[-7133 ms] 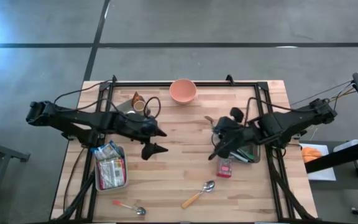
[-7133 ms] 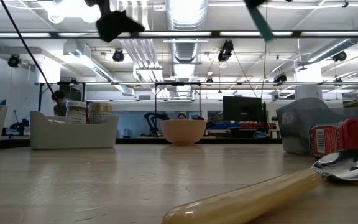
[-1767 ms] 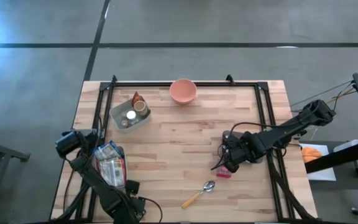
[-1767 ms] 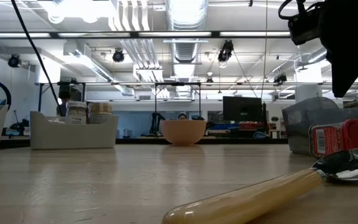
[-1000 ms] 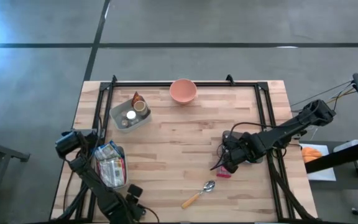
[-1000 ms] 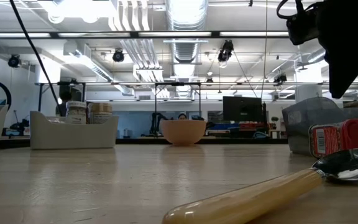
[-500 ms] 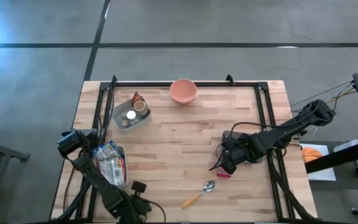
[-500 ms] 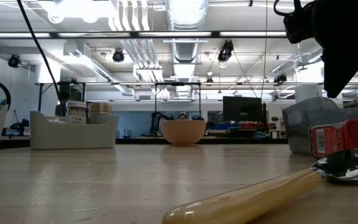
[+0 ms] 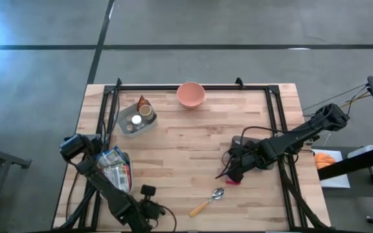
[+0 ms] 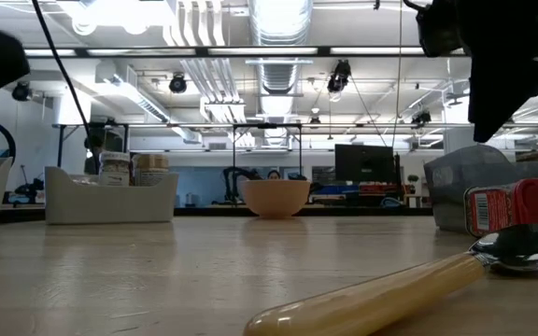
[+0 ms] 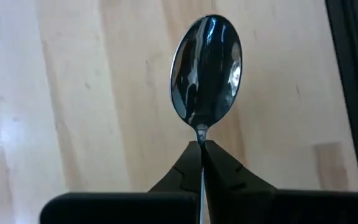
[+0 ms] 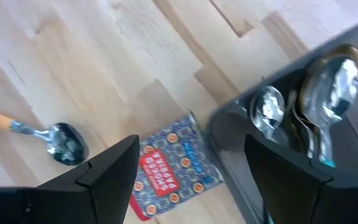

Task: Pick & Place Food Item
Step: Put the white orange spoon into the black bin

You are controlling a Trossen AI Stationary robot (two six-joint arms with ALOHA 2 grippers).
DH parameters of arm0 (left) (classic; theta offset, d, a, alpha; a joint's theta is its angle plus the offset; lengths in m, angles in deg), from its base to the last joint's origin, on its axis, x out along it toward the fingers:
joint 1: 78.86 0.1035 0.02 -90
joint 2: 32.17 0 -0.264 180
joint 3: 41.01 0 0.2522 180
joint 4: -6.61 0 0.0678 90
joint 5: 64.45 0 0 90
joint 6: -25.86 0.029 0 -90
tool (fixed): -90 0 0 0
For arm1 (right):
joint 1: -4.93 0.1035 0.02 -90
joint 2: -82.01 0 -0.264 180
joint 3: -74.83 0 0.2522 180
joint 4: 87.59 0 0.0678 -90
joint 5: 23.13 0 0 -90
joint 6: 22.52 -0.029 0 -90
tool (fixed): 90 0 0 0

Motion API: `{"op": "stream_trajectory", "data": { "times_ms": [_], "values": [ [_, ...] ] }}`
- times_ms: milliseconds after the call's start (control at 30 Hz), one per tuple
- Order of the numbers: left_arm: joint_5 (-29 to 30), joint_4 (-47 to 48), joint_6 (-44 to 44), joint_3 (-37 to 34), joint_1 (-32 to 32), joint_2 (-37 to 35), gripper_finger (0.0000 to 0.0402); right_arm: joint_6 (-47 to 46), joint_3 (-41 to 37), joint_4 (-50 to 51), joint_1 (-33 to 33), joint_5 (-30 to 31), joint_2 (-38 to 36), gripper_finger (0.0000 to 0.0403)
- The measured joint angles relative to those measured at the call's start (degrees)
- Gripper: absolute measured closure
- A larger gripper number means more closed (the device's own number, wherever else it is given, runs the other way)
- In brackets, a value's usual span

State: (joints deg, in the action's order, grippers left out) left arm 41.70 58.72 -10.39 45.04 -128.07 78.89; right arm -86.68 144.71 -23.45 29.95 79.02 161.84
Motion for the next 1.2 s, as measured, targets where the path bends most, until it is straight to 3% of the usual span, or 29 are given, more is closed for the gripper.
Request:
{"op": "stream_trajectory", "data": {
  "times_ms": [300,567,700,833,1000,1067,1200],
  "values": [
    [11.64,0.74,0.09,-0.07,1.99,-6.86,0.0401,5.60,0.00,-7.67,0.34,1.00,0.00,0.0112],
    [26.18,-0.24,-2.68,-4.13,8.68,-19.25,0.0401,17.70,-0.17,-19.06,3.11,15.33,-0.01,0.0112],
    [30.92,-11.42,-0.61,-11.22,14.58,-27.35,0.0401,26.83,-1.58,-31.06,5.63,25.26,-0.02,0.0112],
    [27.57,-34.19,8.97,-20.48,22.20,-34.57,0.0401,37.80,-4.13,-49.08,7.12,33.62,-0.02,0.0112],
    [13.23,-60.88,18.94,-28.84,30.77,-37.02,0.0401,47.70,-7.52,-66.65,6.66,36.04,1.56,0.0112],
    [9.04,-66.28,21.06,-30.00,32.32,-36.70,0.0401,50.86,-8.27,-71.94,5.87,35.89,3.27,0.0112],
    [7.56,-68.39,24.20,-30.26,32.86,-35.32,0.0401,55.23,-8.46,-77.52,3.78,35.58,7.09,0.0112]
  ]
}}
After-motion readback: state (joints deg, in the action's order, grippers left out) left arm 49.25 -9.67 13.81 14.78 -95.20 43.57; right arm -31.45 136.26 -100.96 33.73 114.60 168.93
